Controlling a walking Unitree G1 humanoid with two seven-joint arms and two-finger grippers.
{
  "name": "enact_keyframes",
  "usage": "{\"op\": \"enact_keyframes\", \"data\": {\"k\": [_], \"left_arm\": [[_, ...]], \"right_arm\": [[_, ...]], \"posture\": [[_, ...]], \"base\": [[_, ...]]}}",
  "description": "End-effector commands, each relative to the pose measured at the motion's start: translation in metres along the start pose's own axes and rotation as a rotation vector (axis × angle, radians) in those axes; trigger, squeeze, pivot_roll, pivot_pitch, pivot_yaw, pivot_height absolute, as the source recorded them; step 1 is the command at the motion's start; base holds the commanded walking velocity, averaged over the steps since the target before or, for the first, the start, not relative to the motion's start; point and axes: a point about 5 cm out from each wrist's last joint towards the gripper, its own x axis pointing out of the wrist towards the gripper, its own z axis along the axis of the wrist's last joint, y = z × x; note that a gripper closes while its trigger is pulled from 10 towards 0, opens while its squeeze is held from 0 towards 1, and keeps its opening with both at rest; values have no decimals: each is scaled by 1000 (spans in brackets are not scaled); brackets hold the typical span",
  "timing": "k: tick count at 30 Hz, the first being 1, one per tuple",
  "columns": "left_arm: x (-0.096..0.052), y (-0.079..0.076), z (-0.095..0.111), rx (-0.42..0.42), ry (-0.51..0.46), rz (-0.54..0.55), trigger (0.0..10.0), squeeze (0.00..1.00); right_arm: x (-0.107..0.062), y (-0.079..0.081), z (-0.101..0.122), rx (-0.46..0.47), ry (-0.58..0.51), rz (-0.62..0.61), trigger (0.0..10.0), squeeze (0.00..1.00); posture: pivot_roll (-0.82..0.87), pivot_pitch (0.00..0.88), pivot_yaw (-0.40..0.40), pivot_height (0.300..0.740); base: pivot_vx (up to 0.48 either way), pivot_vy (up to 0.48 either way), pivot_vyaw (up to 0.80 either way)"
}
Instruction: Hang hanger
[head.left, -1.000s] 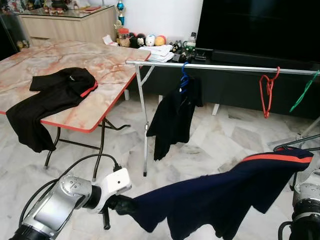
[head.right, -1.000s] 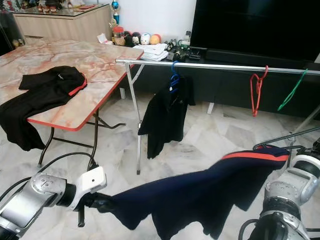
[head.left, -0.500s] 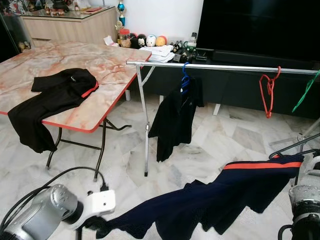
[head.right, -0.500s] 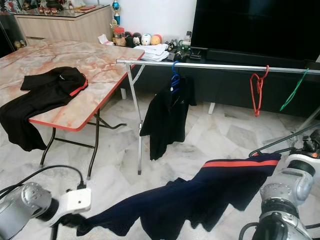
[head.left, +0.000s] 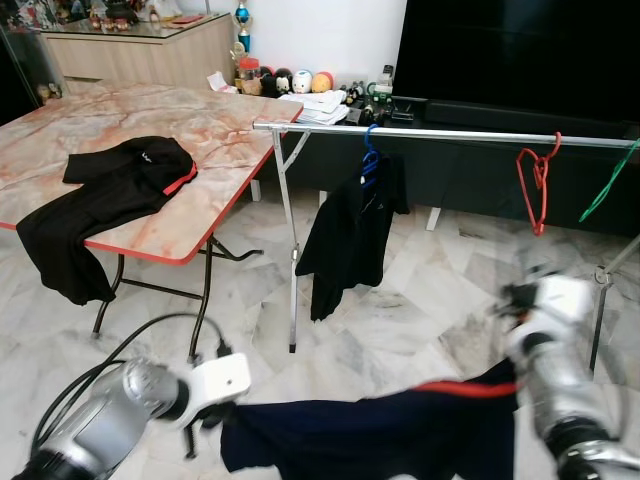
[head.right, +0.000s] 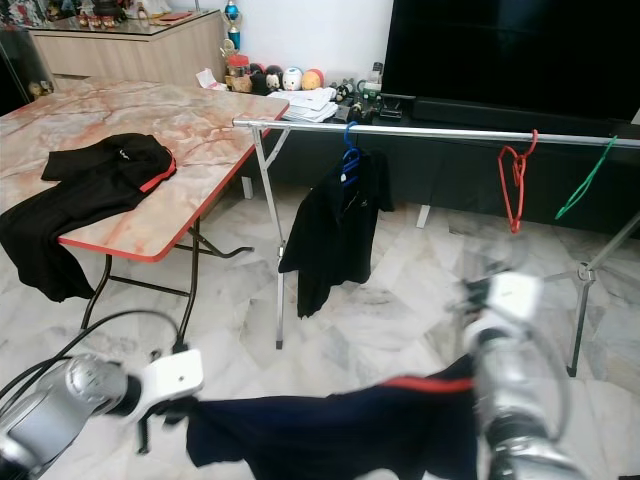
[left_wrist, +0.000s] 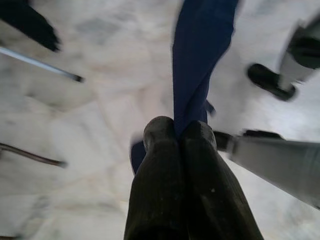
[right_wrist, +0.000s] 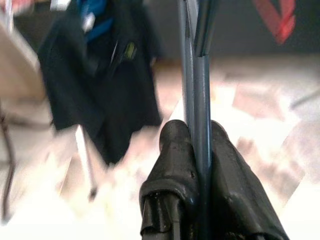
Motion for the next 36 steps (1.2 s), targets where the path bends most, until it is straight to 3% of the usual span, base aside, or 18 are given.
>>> {"op": "enact_keyframes", "data": {"k": [1, 4, 5, 6, 7, 8, 10, 11, 15, 19, 23, 24, 26, 27, 28, 29, 34, 36], "left_arm": [[-3, 8, 3, -7, -33, 54, 10000, 0], [-2, 16, 17, -5, -132, 127, 10000, 0], [-3, 20, 26, -39, -201, 167, 10000, 0], [-3, 20, 26, -39, -201, 167, 10000, 0], [-5, 25, 37, -82, -289, 199, 10000, 0], [-11, 30, 55, -152, -438, 219, 10000, 0], [-17, 30, 66, -194, -534, 202, 10000, 0], [-20, 30, 71, -210, -577, 184, 10000, 0], [-25, 30, 79, -237, -649, 156, 10000, 0], [-26, 31, 81, -254, -677, 151, 10000, 0], [-26, 25, 92, -278, -747, 89, 10000, 0], [-25, 24, 93, -273, -745, 87, 10000, 0], [-22, 24, 90, -266, -713, 104, 10000, 0], [-16, 26, 81, -254, -640, 149, 10000, 0], [-16, 26, 81, -254, -640, 149, 10000, 0], [-10, 30, 73, -250, -575, 201, 10000, 0], [-5, 32, 67, -260, -538, 236, 10000, 0], [1, 29, 63, -265, -511, 250, 10000, 0]], "right_arm": [[0, -2, -1, -38, 20, -12, 10000, 0], [-1, 10, -12, -134, 81, 38, 10000, 0], [-1, 14, -14, -212, 75, 60, 10000, 0], [-1, 14, -14, -212, 75, 60, 10000, 0], [-2, 19, -14, -287, 42, 74, 10000, 0], [-4, 26, -10, -361, -50, 82, 10000, 0], [-6, 28, -2, -369, -157, 53, 10000, 0], [-8, 30, 2, -419, -219, 43, 10000, 0], [-15, 36, 1, -531, -332, 41, 10000, 0], [-19, 40, -1, -561, -363, 45, 10000, 0], [-19, 57, -32, 26, -158, 158, 10000, 0], [-19, 62, -38, 85, -105, 192, 10000, 0], [-20, 71, -47, 95, -35, 243, 10000, 0], [-21, 75, -60, -49, 80, 267, 10000, 0], [-21, 75, -60, -49, 80, 267, 10000, 0], [-24, 76, -71, -145, 173, 319, 10000, 0], [-26, 74, -79, -206, 272, 403, 10000, 0], [-31, 68, -86, -330, 372, 529, 10000, 0]], "posture": [[128, 32, 0, 740], [125, 32, -2, 740], [127, 32, -5, 740], [127, 32, -5, 740], [127, 31, -7, 740], [126, 30, -11, 740], [128, 29, -12, 740], [130, 30, -14, 740], [129, 29, -13, 740], [129, 29, -13, 740], [125, 30, -11, 740], [125, 30, -11, 740], [131, 29, -9, 740], [127, 30, -9, 740], [127, 30, -9, 740], [125, 28, -11, 740], [120, 30, -12, 740], [115, 32, -15, 740]], "base": [[0, 0, 0], [0, 0, 0], [0, 0, 0], [0, 0, 0], [0, 0, 0], [0, 0, 0], [0, 0, 0], [0, 0, 0], [0, 0, 0], [0, 0, 0], [0, 0, 0], [0, 0, 0], [0, 0, 0], [0, 0, 0], [0, 0, 0], [0, 0, 0], [0, 0, 0], [0, 0, 0]]}}
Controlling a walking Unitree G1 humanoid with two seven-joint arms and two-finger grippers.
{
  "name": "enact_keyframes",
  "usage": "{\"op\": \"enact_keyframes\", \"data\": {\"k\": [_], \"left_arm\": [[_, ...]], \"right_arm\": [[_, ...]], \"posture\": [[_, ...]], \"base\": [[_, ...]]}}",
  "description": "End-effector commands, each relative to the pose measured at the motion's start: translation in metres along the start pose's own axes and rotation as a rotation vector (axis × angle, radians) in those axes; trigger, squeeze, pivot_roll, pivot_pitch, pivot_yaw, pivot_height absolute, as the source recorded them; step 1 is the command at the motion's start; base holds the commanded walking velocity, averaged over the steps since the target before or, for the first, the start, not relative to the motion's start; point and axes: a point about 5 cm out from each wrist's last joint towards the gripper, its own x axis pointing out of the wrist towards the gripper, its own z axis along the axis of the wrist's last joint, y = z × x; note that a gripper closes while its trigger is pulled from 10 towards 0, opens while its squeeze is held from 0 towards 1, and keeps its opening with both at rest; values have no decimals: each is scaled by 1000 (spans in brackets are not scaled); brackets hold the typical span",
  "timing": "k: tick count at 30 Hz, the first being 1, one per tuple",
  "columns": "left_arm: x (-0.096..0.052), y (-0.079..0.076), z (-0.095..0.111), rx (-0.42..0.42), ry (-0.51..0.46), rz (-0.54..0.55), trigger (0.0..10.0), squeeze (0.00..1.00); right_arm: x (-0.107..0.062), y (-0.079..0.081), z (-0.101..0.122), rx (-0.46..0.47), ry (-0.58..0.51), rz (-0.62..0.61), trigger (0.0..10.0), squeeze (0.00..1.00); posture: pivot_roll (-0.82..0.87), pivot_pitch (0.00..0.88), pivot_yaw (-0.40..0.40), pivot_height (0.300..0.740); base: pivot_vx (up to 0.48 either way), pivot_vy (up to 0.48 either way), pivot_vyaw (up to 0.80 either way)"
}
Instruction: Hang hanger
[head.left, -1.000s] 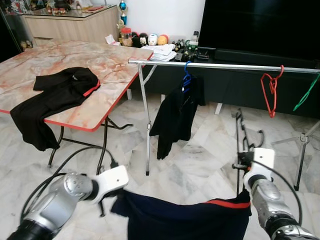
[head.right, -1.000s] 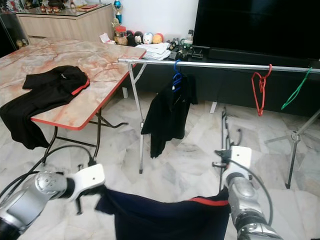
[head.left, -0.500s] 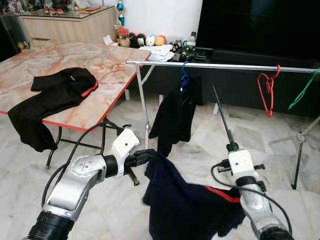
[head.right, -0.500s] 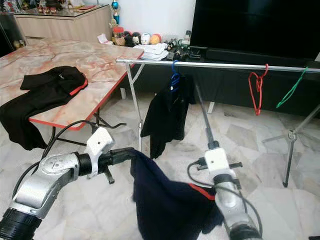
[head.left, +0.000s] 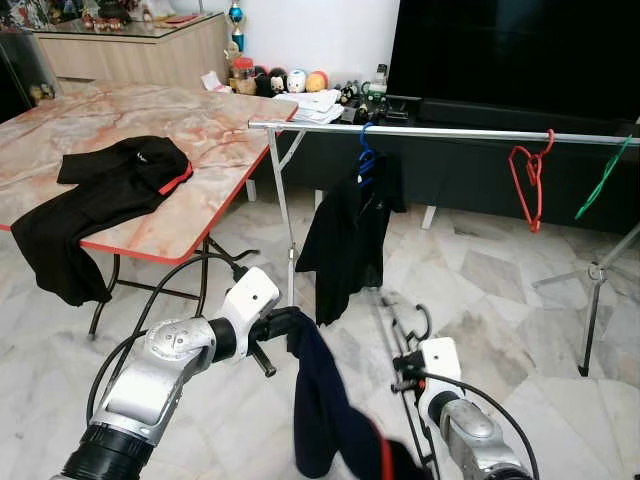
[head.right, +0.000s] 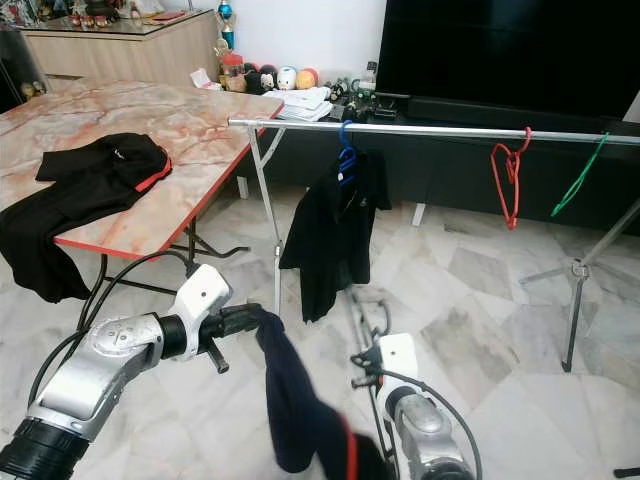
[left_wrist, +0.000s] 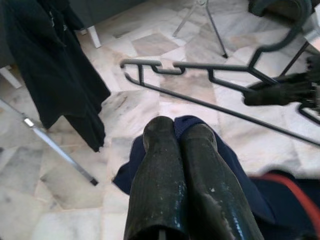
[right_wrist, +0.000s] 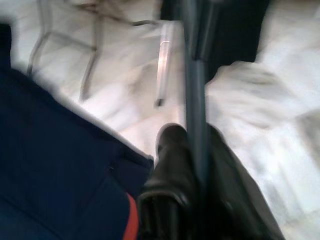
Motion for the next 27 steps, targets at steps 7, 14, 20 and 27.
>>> {"op": "enact_keyframes", "data": {"k": [7, 14, 20, 27], "left_arm": [[5, -3, -6, 28, 18, 15, 10000, 0], [3, 6, -10, 61, 21, 106, 10000, 0], [0, 13, -20, -88, -72, 340, 10000, 0], [-21, 20, -48, -350, -175, 671, 10000, 0]], "right_arm": [[-7, -14, -9, -113, 144, 53, 10000, 0], [-8, -31, 8, 22, 13, -159, 10000, 0], [-9, -26, 0, 366, -114, -220, 10000, 0], [-24, -20, -53, 547, -47, -359, 10000, 0]], "posture": [[118, 34, -19, 740], [116, 32, -16, 740], [96, 24, -1, 740], [89, 26, 5, 740]], "base": [[0, 0, 0], [0, 0, 0], [0, 0, 0], [0, 0, 0]]}}
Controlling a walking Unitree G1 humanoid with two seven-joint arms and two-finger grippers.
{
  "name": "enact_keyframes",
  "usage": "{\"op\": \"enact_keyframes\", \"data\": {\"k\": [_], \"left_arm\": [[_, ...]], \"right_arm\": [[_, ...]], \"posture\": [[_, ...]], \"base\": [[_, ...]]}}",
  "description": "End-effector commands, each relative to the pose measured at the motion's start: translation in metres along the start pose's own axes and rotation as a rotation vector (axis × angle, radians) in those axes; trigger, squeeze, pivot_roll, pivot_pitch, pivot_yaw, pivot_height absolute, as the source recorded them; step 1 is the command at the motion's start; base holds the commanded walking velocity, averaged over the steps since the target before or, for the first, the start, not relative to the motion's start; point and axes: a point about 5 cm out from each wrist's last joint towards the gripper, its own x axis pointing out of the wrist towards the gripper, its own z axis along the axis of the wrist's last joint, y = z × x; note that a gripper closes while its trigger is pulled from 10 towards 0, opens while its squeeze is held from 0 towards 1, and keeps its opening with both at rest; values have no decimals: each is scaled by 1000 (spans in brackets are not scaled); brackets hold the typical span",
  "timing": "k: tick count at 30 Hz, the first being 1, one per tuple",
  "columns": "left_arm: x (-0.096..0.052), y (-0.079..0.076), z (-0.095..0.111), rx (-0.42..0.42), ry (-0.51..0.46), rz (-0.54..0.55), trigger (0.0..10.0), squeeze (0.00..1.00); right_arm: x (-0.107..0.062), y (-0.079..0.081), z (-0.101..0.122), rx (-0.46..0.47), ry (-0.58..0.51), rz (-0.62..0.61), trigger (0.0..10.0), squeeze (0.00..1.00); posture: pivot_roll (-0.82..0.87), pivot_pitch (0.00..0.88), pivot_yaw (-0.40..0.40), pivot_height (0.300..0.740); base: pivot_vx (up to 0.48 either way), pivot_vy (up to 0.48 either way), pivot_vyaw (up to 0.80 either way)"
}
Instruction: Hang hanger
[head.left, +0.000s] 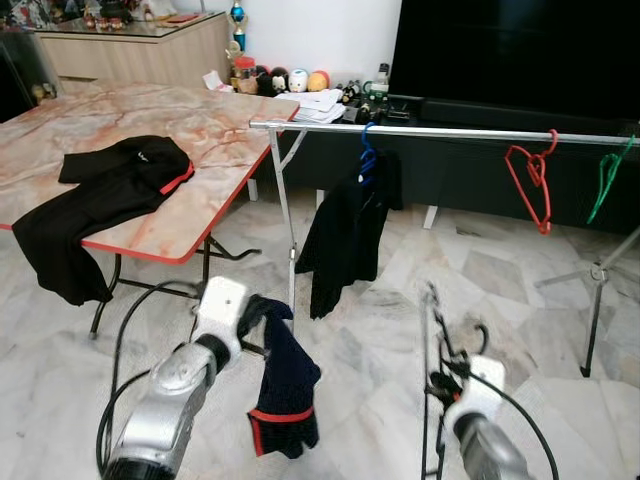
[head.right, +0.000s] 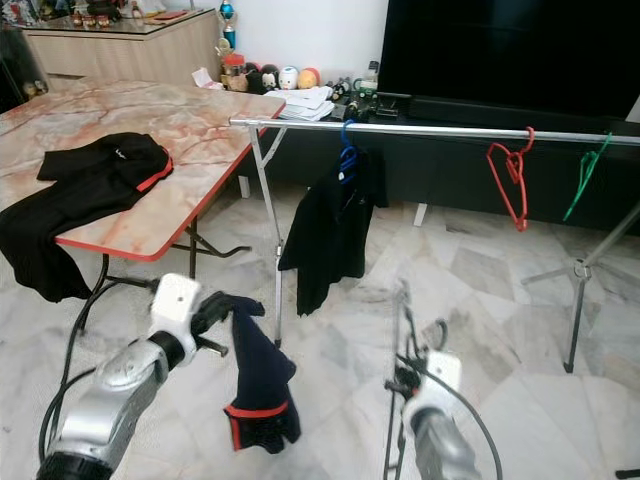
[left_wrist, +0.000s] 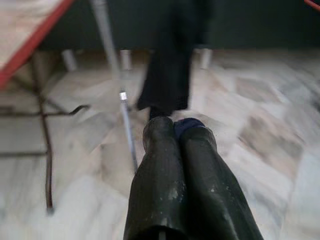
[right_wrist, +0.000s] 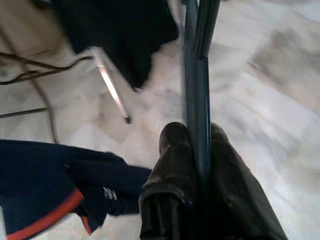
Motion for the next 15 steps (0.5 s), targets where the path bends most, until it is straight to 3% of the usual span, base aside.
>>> {"op": "enact_keyframes", "data": {"k": [1, 4, 6, 7, 11, 15], "left_arm": [[-5, 12, 0, -54, -47, 89, 10000, 0], [-11, 19, -6, -56, -55, 143, 10000, 0], [-16, 20, -10, -61, -46, 166, 10000, 0], [-18, 19, -12, -58, -47, 176, 10000, 0], [-25, 20, -14, -87, -56, 215, 10000, 0], [-27, 19, -17, -87, -50, 216, 10000, 0]], "right_arm": [[-6, -7, -16, 15, 38, -46, 10000, 0], [-12, -15, -31, -66, 90, -69, 10000, 0], [-19, -22, -44, -224, 149, -77, 10000, 0], [-23, -27, -50, -255, 168, -91, 10000, 0], [-30, -40, -57, -311, 202, -148, 10000, 0], [-33, -42, -65, -391, 239, -143, 10000, 0]], "posture": [[90, 21, 3, 740], [89, 18, 1, 740], [88, 9, -1, 740], [87, 5, 0, 740], [72, 0, 3, 740], [60, 0, 7, 740]], "base": [[0, 0, 0], [0, 0, 0], [0, 0, 0], [0, 0, 0], [0, 0, 0], [0, 0, 0]]}}
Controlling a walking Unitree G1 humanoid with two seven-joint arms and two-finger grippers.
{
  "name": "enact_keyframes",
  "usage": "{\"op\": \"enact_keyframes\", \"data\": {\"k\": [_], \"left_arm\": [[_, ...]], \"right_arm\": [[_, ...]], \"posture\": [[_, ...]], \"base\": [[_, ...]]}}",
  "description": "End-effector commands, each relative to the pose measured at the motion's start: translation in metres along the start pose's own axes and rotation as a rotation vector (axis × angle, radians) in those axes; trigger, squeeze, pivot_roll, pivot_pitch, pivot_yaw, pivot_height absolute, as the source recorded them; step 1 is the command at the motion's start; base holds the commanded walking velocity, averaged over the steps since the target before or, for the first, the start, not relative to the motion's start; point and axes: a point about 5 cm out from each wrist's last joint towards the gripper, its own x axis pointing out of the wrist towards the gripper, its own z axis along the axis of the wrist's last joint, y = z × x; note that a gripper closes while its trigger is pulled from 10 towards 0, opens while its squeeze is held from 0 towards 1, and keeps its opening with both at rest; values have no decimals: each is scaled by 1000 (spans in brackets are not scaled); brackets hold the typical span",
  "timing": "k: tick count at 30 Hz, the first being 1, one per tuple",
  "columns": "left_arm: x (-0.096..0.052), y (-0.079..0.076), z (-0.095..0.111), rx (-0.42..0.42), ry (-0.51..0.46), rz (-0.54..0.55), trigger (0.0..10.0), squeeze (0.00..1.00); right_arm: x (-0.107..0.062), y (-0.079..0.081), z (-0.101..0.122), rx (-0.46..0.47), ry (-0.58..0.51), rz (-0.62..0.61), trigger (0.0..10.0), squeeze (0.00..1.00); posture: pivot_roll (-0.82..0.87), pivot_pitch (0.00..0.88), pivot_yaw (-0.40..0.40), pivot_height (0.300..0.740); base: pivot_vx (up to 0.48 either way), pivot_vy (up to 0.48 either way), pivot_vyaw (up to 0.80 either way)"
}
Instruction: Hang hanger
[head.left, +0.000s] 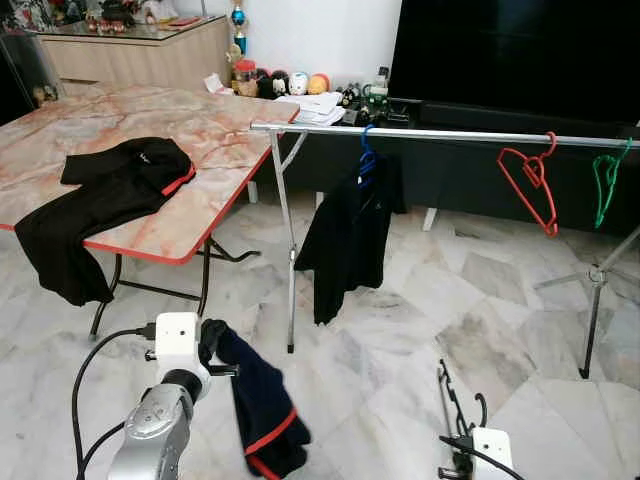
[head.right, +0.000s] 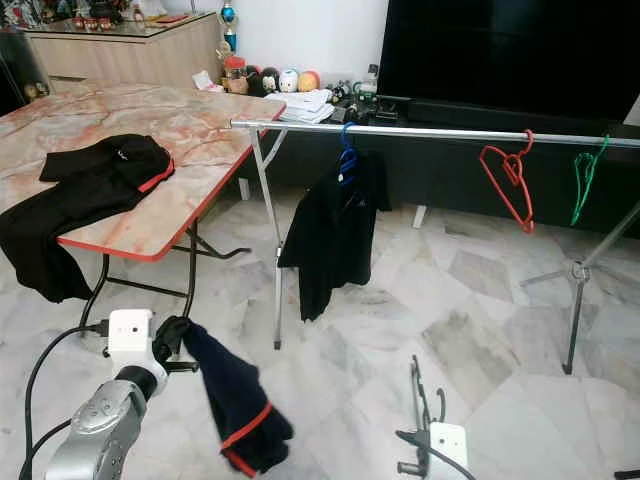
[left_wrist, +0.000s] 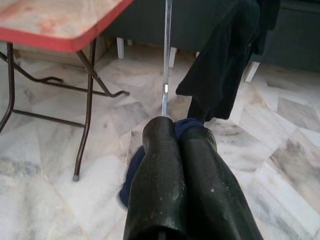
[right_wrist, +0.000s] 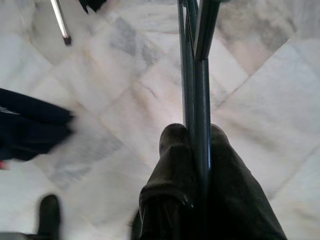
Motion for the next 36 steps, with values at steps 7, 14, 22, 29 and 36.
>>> {"op": "enact_keyframes", "data": {"k": [7, 14, 22, 29, 36], "left_arm": [[-4, -6, 4, 19, -31, -7, 10000, 0], [-5, 0, 4, 32, -15, 1, 10000, 0], [-1, -4, 9, 43, -23, -28, 10000, 0], [3, -2, 21, 43, -57, -23, 10000, 0], [4, 1, 26, 47, -70, -17, 10000, 0]], "right_arm": [[-9, 4, -35, -43, 116, -14, 10000, 0], [-12, 10, -43, -16, 129, -7, 10000, 0], [-12, 11, -44, -26, 134, 3, 10000, 0], [-11, 13, -42, -32, 133, 13, 10000, 0], [-11, 13, -42, -30, 138, 8, 10000, 0]], "posture": [[71, 0, 10, 740], [66, 0, 21, 740], [70, 0, 25, 740], [88, 0, 19, 740], [93, 0, 16, 740]], "base": [[0, 54, 0], [0, 451, 0], [0, 480, 0], [0, 480, 0], [0, 480, 0]]}}
